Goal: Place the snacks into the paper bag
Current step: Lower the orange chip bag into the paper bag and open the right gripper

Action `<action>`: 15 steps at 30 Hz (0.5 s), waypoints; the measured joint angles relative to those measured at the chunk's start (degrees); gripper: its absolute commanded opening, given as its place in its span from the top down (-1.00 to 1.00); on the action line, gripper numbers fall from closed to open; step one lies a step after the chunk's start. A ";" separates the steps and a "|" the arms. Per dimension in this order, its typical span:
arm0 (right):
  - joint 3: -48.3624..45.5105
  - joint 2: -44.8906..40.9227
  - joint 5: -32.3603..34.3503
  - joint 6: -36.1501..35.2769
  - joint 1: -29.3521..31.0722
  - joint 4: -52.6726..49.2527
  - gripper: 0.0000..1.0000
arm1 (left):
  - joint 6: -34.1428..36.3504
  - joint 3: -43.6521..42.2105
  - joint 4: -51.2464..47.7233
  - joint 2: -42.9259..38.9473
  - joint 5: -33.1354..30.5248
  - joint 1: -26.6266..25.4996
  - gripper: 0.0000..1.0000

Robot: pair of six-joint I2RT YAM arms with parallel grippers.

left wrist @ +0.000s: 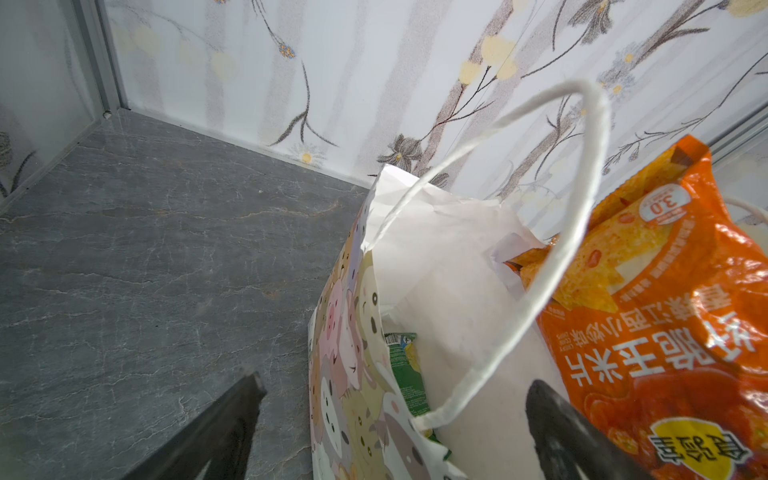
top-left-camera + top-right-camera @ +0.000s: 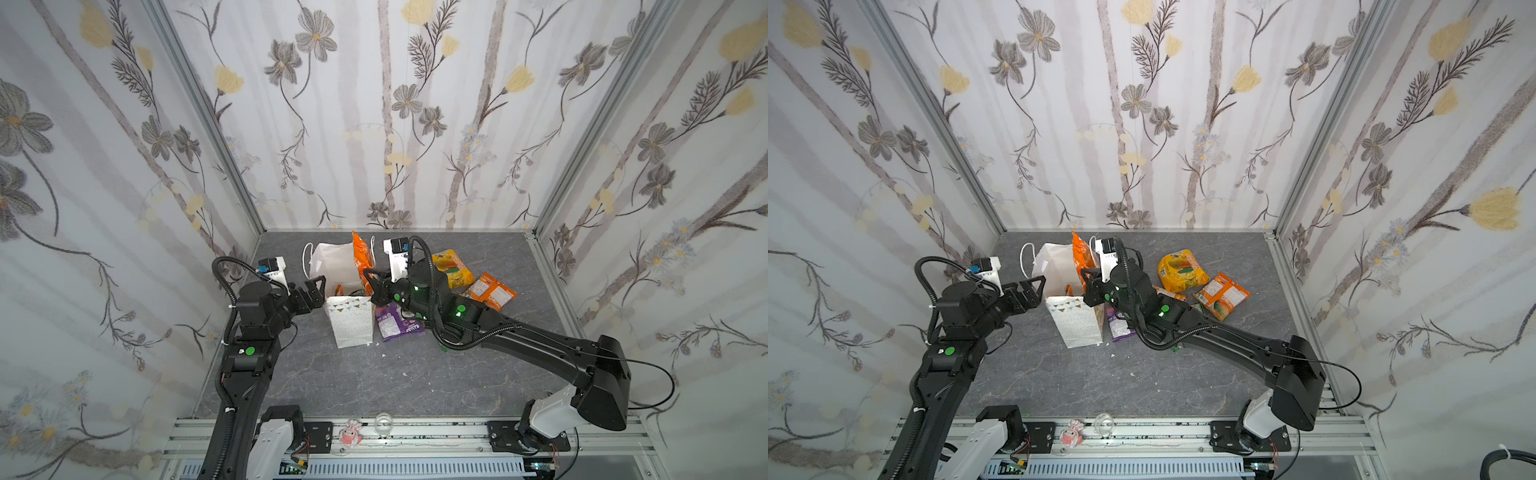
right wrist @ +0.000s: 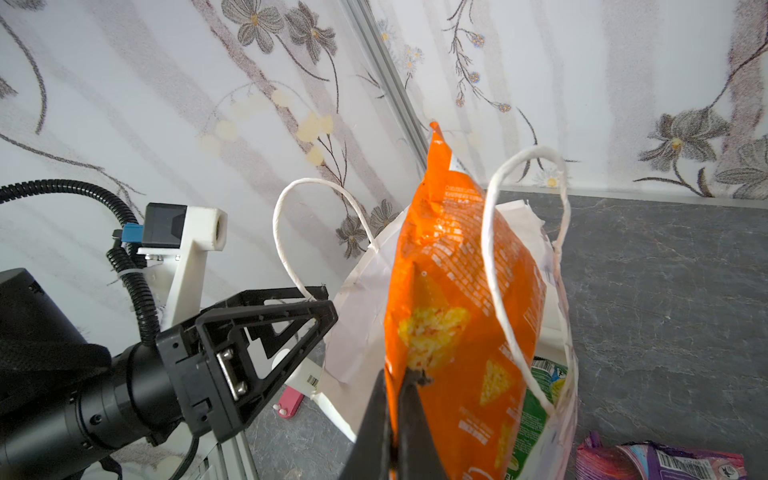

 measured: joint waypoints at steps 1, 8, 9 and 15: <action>0.00 0.09 0.00 0.24 0.00 0.00 0.82 | 0.00 -0.02 0.00 0.04 0.02 0.00 -1.00; -0.55 0.11 -0.37 1.18 0.00 0.02 0.67 | -0.02 -0.07 0.00 0.57 0.42 0.00 -1.00; -0.66 0.11 -0.48 1.49 0.00 0.02 0.61 | -0.02 -0.07 0.00 0.63 0.42 0.00 -1.00; -0.74 0.04 -1.49 1.90 0.00 0.04 0.55 | -0.02 -0.07 -0.02 1.40 0.59 0.00 -1.00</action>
